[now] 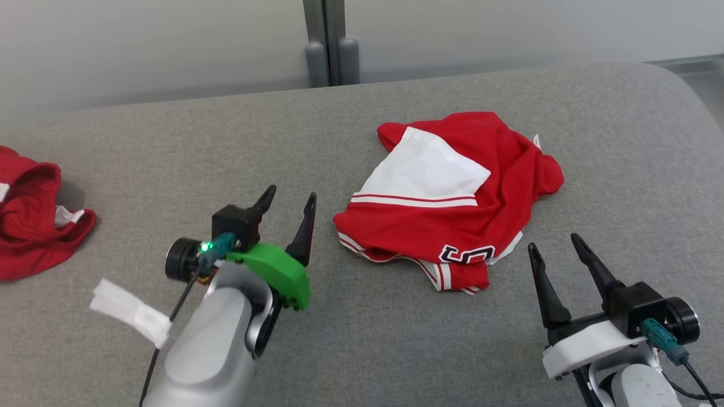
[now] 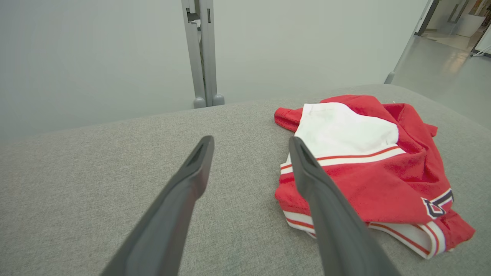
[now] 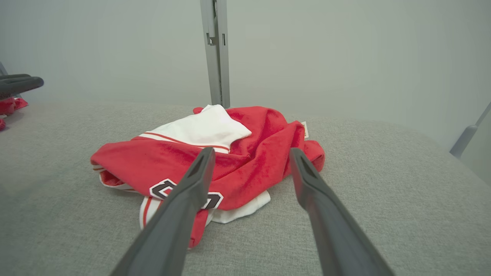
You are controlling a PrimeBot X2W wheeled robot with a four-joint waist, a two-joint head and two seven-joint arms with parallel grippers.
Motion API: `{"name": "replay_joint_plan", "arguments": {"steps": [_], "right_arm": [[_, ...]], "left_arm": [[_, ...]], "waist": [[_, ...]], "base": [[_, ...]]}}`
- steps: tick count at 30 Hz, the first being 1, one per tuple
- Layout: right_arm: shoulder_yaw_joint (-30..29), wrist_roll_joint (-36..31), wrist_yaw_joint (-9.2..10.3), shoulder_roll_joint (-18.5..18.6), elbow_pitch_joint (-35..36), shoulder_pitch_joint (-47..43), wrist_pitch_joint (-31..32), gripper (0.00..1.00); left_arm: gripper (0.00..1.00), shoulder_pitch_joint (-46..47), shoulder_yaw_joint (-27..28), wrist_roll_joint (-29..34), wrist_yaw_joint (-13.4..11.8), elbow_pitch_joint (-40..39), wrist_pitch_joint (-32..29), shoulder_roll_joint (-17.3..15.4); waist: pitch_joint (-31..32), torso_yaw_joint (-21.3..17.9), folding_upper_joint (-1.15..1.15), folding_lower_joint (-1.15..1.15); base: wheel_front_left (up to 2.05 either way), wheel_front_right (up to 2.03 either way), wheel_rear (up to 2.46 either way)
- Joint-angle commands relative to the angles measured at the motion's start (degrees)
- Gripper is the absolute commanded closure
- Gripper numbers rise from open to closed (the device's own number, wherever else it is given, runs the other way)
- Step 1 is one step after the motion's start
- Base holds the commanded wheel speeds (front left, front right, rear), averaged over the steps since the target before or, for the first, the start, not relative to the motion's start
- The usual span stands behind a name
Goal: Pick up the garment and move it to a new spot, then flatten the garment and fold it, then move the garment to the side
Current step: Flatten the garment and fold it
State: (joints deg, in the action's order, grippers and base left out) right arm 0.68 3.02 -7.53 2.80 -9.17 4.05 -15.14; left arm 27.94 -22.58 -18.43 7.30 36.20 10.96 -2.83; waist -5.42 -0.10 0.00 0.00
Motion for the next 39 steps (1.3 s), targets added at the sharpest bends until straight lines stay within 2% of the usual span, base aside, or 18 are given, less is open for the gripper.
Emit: {"name": "replay_joint_plan", "arguments": {"steps": [1, 5, 13, 26, 27, 28, 29, 32, 33, 39], "right_arm": [[0.3, -0.3, 0.08, 0.2, 0.2, 1.0, 0.0, 0.00], [1.5, -0.1, 0.08, 0.2, 0.4, 3.2, 0.0, 0.00], [2.7, 0.7, 0.08, 0.2, 0.8, 5.9, 0.0, 0.00], [3.8, 1.4, 0.08, 0.2, 1.1, 7.3, 0.0, 0.00], [3.7, 1.4, 0.08, 0.2, 1.0, 7.3, 0.0, 0.00], [3.7, 1.5, 0.08, 0.2, 0.9, 7.3, 0.0, 0.00], [3.7, 1.5, 0.08, 0.2, 0.8, 7.2, 0.0, 0.00], [4.1, 1.7, 0.08, 0.2, 0.6, 7.3, 0.0, 0.00], [4.2, 1.8, 0.08, 0.2, 0.6, 7.4, 0.0, 0.00], [4.5, 2.0, 0.08, 0.2, 0.5, 7.0, 0.0, 0.00]], "left_arm": [[0.00, 3.1, -1.0, -1.3, 0.2, 1.9, -1.0, -0.1], [0.00, 12.3, -6.4, -6.5, 0.3, 9.0, -6.2, -0.1], [0.00, 20.4, -15.1, -14.2, 0.3, 16.3, -11.7, -0.2], [0.00, 26.4, -23.2, -19.1, 0.3, 23.4, -12.6, -0.5], [0.32, 26.5, -23.8, -19.5, 0.3, 23.6, -12.7, -0.4], [0.53, 26.4, -24.3, -19.8, 0.3, 23.8, -12.9, -0.4], [0.66, 26.5, -25.0, -19.9, 0.3, 24.4, -13.5, -0.4], [0.80, 27.0, -27.4, -18.7, 0.2, 26.8, -15.1, -0.7], [1.00, 27.0, -28.2, -18.5, 0.2, 27.6, -15.5, -0.8], [1.00, 26.4, -31.4, -19.3, 0.2, 28.4, -15.6, -0.7]], "waist": [[-3.6, -2.8, 0.00, 0.00], [-7.6, -6.0, 0.00, 0.00], [-12.5, -9.9, 0.00, 0.00], [-15.1, -11.7, 0.00, 0.00], [-15.1, -11.7, 0.00, 0.00], [-15.0, -11.6, 0.00, 0.00], [-14.9, -11.6, 0.00, 0.00], [-14.6, -11.6, 0.00, 0.00], [-14.5, -11.6, 0.00, 0.00], [-13.9, -11.7, 0.00, 0.00]], "base": [[0.00, 0.00, 0.00], [0.00, 0.00, 0.00], [0.00, 0.00, 0.00], [0.00, 0.00, 0.00], [0.00, 0.00, 0.00], [0.00, 0.00, 0.00], [0.00, 0.00, 0.00], [0.00, 0.00, 0.00], [0.00, 0.00, 0.00], [0.00, 0.00, 0.00]]}}
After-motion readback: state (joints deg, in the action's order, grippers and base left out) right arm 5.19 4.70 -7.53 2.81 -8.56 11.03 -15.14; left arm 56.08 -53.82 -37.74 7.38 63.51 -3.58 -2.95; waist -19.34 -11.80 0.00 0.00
